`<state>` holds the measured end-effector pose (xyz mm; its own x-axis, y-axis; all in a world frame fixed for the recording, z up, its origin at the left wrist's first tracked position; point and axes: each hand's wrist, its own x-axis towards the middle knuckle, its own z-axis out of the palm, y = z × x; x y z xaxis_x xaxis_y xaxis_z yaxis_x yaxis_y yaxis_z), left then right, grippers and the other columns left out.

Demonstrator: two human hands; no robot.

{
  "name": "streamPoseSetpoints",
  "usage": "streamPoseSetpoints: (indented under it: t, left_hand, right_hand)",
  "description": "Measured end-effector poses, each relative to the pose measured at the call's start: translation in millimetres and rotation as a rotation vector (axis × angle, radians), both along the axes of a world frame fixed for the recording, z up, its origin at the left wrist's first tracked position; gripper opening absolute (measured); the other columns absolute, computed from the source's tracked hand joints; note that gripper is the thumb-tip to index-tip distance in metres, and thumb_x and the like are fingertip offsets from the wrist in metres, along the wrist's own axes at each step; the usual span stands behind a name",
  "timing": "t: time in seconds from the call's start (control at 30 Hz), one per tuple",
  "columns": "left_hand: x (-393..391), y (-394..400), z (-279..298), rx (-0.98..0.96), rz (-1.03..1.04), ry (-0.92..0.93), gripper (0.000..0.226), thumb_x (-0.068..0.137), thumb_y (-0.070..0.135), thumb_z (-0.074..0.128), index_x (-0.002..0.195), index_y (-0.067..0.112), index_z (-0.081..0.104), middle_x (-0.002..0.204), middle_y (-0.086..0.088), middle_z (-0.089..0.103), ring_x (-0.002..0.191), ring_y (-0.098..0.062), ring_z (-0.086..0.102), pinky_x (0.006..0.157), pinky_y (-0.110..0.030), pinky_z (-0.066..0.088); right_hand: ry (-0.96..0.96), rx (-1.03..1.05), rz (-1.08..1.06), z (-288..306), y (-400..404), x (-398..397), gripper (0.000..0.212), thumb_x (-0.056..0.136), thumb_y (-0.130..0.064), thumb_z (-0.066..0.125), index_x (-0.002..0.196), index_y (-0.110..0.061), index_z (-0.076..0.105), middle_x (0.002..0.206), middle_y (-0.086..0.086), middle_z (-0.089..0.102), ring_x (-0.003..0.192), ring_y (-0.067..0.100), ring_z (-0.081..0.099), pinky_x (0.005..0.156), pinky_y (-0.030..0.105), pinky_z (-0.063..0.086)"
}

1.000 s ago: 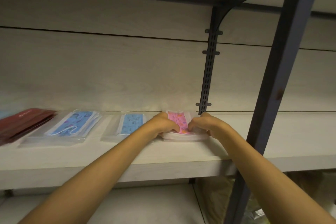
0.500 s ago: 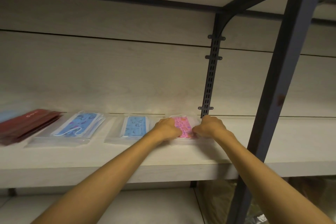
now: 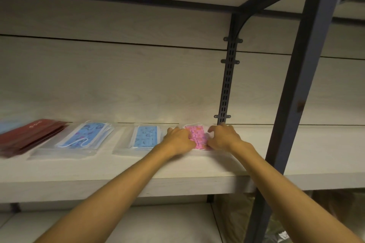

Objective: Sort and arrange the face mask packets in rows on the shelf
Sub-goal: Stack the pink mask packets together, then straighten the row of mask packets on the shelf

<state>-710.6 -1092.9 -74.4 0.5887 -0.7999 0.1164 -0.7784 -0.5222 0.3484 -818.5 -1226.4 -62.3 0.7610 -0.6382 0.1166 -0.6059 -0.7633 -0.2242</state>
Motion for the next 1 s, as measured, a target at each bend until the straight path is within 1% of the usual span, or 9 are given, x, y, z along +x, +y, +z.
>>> streamPoseSetpoints:
  t: [0.03,0.13,0.23,0.33,0.43,0.57,0.7,0.87,1.0]
  left_hand:
    - [-1.2,-0.6,0.1,-0.007,0.011,-0.022,0.039,0.092,0.038,0.052,0.125,0.024,0.065,0.133,-0.008,0.053,0.13,-0.034,0.038,0.101,-0.041,0.036]
    - [-6.5,-1.5,-1.8,0.027,0.002,-0.056,0.037,0.095,0.037,0.047,0.127,0.028,0.063,0.135,-0.008,0.052,0.129,-0.033,0.034,0.093,-0.042,0.035]
    - [-8.9,0.0,-1.6,0.035,-0.001,-0.038,0.039,0.096,0.037,0.046,0.132,0.029,0.059,0.139,-0.007,0.053,0.131,-0.033,0.034,0.096,-0.043,0.035]
    - [-7.2,5.2,4.6,-0.068,0.008,-0.054,0.041,0.092,0.035,0.053,0.132,0.033,0.06,0.138,-0.004,0.054,0.133,-0.032,0.036,0.102,-0.044,0.037]
    - [-2.3,17.2,20.1,-0.202,0.047,-0.079,0.035,0.088,0.036,0.056,0.122,0.035,0.065,0.132,-0.004,0.06,0.128,-0.031,0.045,0.102,-0.04,0.042]
    - [19.0,50.0,33.7,-0.231,0.129,-0.071,0.022,0.085,0.036,0.057,0.101,0.033,0.072,0.119,0.001,0.068,0.115,-0.025,0.059,0.095,-0.036,0.049]
    - [46.7,90.7,37.1,-0.191,0.234,-0.106,0.017,0.085,0.033,0.058,0.097,0.031,0.071,0.11,0.004,0.07,0.104,-0.024,0.063,0.082,-0.03,0.049]
    - [73.4,130.1,34.5,-0.153,0.11,0.05,0.018,0.085,0.03,0.063,0.1,0.03,0.073,0.105,0.004,0.069,0.1,-0.019,0.063,0.088,-0.029,0.051]
    - [85.7,142.4,28.1,-0.142,0.104,0.046,0.02,0.084,0.029,0.063,0.103,0.028,0.073,0.106,0.002,0.067,0.102,-0.02,0.061,0.084,-0.025,0.048]
  right_hand:
    - [-0.011,-0.023,0.039,0.6,1.2,-0.7,0.042,0.089,-0.033,0.061,0.131,-0.027,0.06,0.14,0.009,0.049,0.129,0.034,0.044,0.101,0.046,0.047]
    - [0.012,-0.015,0.134,-1.6,1.7,0.0,0.032,0.09,-0.025,0.059,0.12,-0.027,0.069,0.129,0.006,0.063,0.119,0.031,0.056,0.097,0.04,0.049]
    - [0.021,-0.012,0.143,-2.6,2.8,-1.9,0.031,0.09,-0.022,0.056,0.116,-0.025,0.072,0.125,0.004,0.066,0.114,0.03,0.059,0.095,0.039,0.051]
    - [0.054,-0.061,0.146,-0.6,3.7,-1.3,0.026,0.089,-0.026,0.056,0.11,-0.023,0.07,0.118,0.005,0.067,0.108,0.032,0.06,0.089,0.039,0.052]
    - [0.063,-0.131,0.155,2.9,4.3,3.2,0.027,0.09,-0.034,0.059,0.113,-0.023,0.068,0.118,0.005,0.065,0.107,0.03,0.061,0.082,0.037,0.05]
    - [-0.007,-0.225,0.179,13.5,18.0,13.3,0.033,0.088,-0.031,0.063,0.12,-0.024,0.067,0.122,0.004,0.065,0.108,0.028,0.061,0.089,0.041,0.054]
    - [-0.129,-0.097,0.212,21.2,46.3,33.6,0.035,0.083,-0.017,0.061,0.117,-0.02,0.068,0.117,0.005,0.068,0.102,0.026,0.063,0.084,0.037,0.056]
    - [-0.156,-0.018,0.215,24.9,87.1,65.4,0.03,0.08,-0.025,0.064,0.109,-0.02,0.07,0.108,0.003,0.071,0.105,0.027,0.062,0.083,0.031,0.048]
    - [-0.131,-0.006,0.16,22.9,113.8,84.0,0.034,0.084,-0.028,0.066,0.115,-0.015,0.068,0.116,0.006,0.069,0.108,0.027,0.061,0.08,0.028,0.044]
